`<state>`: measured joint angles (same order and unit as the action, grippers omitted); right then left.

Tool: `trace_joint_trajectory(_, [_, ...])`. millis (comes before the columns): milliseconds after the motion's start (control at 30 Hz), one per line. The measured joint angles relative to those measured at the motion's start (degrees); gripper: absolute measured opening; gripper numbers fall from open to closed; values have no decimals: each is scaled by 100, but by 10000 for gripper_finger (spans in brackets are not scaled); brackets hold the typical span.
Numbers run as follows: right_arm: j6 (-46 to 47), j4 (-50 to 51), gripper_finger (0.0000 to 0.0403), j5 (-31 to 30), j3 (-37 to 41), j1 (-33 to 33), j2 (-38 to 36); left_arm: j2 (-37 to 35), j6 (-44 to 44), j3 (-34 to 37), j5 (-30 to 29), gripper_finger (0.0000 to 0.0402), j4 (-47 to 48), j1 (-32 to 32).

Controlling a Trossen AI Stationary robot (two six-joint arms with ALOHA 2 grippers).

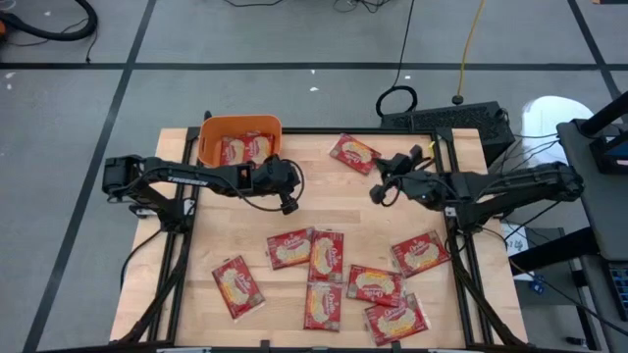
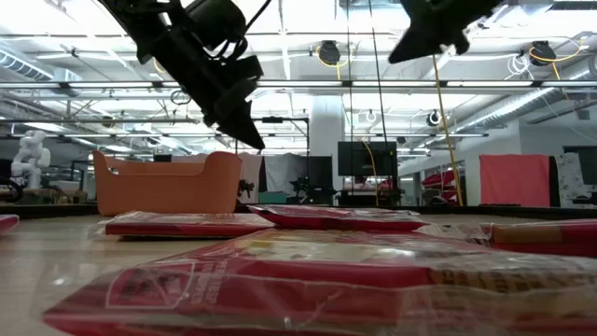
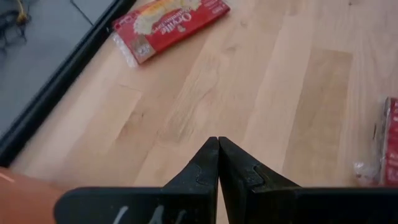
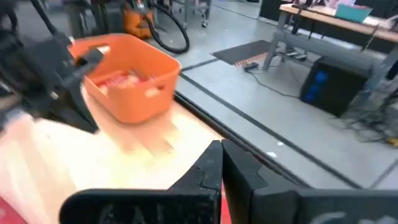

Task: Sort popcorn bags into baskets
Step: Adjust the orange bin on the table, then stack the red popcorn bag on top of the red popcorn bag in the orange bin

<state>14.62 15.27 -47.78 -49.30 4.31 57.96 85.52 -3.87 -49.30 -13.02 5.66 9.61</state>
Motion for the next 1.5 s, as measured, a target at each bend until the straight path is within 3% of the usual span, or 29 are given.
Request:
trace_joint_trajectory(133, [-311, 479, 0, 418, 7, -35, -346, -3, -588, 0, -9, 10, -36, -56])
trace_joint_trajectory(333, [-314, 522, 0, 1050, 7, -35, -695, -2, -706, 2, -286, 10, -110, -153])
trace_joint_trajectory(533, [-289, 550, 0, 1057, 7, -38, -761, -2, -735, 2, -1383, 10, -29, 132])
trace_joint_trajectory(633, [-300, 643, 0, 1059, 7, -39, -761, 114, -713, 0, -1405, 10, -279, 453])
trace_joint_trajectory(1000, [45, 709, 0, 1090, 7, -211, -794, 190, -1087, -2, -1876, 10, 151, 1236])
trace_joint_trajectory(1333, [617, 1289, 0, 2479, 7, -907, -790, -370, -993, -191, -1848, 10, 37, 1116])
trace_joint_trajectory(1500, [1240, 1394, 0, 3106, 7, -1561, -746, -721, -1628, -705, -1827, 10, 956, 847])
